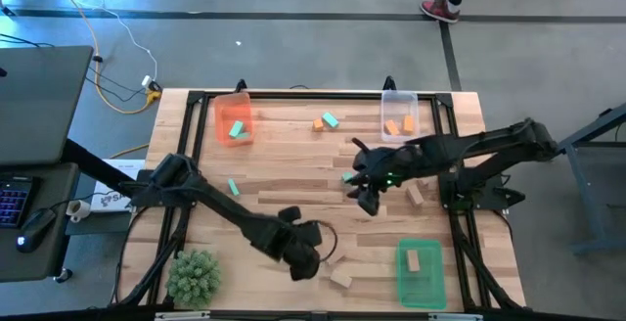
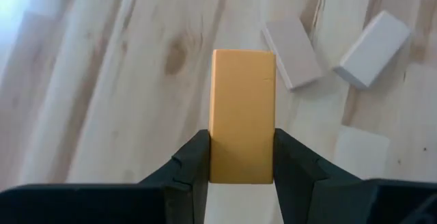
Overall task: Sort & place blocks by color
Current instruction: Put the orange block into the transparent bin
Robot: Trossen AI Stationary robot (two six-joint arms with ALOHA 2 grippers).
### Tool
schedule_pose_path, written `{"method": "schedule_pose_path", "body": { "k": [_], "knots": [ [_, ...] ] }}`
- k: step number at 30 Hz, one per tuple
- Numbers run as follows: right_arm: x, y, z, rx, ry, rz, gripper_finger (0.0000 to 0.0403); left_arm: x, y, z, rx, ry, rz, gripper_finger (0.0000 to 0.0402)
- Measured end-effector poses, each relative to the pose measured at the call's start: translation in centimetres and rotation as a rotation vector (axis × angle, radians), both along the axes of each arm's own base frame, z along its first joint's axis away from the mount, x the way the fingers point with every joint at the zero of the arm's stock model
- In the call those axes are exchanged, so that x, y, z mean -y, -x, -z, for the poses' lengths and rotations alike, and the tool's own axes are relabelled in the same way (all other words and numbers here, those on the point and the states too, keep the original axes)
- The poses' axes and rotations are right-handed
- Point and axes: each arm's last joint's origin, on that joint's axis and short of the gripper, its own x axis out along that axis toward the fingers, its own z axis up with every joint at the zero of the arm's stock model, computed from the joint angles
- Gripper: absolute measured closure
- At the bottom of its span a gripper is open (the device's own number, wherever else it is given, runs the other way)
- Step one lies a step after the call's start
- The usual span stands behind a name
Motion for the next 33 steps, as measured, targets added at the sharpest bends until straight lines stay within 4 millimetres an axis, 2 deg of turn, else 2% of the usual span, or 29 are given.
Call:
{"method": "schedule_pose_path", "body": {
  "k": [10,20,25,33],
  "knots": [
    [-1.6,2.6,-3.0,0.160,-0.006,-0.049,0.0226,-5.7,-1.3,-3.0,0.045,0.064,0.136,0.0302],
    [-3.4,3.3,-4.5,0.313,0.026,-0.106,0.0226,-11.8,-1.6,-5.7,0.138,0.323,0.295,0.0302],
    [-3.6,3.3,-4.8,0.342,0.023,-0.107,0.0226,-13.7,-1.7,-5.9,0.160,0.460,0.351,0.0302],
    [-3.8,2.9,-4.5,0.329,0.015,-0.121,0.0226,-15.6,-1.8,-6.4,0.232,0.670,0.445,0.0302]
  ]
}}
